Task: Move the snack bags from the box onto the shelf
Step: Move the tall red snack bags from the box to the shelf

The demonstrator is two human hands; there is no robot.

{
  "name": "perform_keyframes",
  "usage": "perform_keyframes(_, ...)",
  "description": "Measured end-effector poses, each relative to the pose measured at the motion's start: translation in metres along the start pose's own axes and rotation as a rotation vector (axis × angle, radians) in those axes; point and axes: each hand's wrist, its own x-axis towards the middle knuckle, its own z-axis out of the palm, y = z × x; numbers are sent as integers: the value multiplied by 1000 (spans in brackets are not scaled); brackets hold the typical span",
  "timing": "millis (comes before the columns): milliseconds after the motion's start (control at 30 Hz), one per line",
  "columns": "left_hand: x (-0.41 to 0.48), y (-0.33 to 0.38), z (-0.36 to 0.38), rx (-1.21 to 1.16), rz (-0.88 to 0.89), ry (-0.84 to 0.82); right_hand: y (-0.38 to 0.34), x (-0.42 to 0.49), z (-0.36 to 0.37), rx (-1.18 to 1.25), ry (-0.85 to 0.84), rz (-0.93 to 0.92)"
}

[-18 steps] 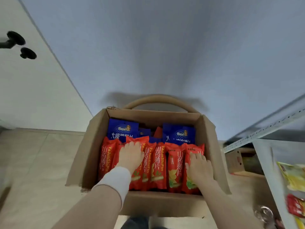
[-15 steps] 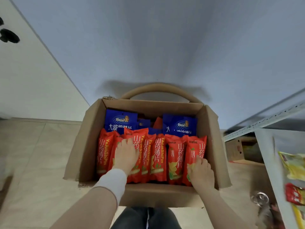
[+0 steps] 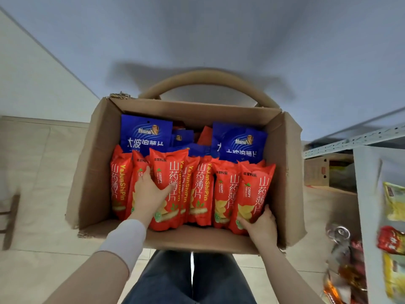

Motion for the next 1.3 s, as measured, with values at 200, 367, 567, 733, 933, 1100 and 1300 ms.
perform_keyframes(200, -1, 0, -6, -100, -4, -70, -6, -2, 2, -71, 9, -1)
perform_keyframes(367, -25, 25, -23, -324, 79, -120, -8, -24, -12, 312, -47, -72)
perform_keyframes(567, -70, 96, -35, -431, 359, -313, 1, -86, -59, 709, -183, -239)
perform_keyframes(733, -125, 189, -26, -476, 577, -477, 39, -122, -120, 867, -70, -279)
perform_keyframes(933, -218, 305, 29, -486, 813, -635, 122, -147, -216, 1013, 39, -310)
perform_keyframes(1100, -315, 397, 108, -506, 986, -714, 211, -144, -297, 1069, 372, -346)
perform_keyframes(1300, -417, 487, 185, -505, 1183, -827, 306, -138, -387, 1153, 601, -380)
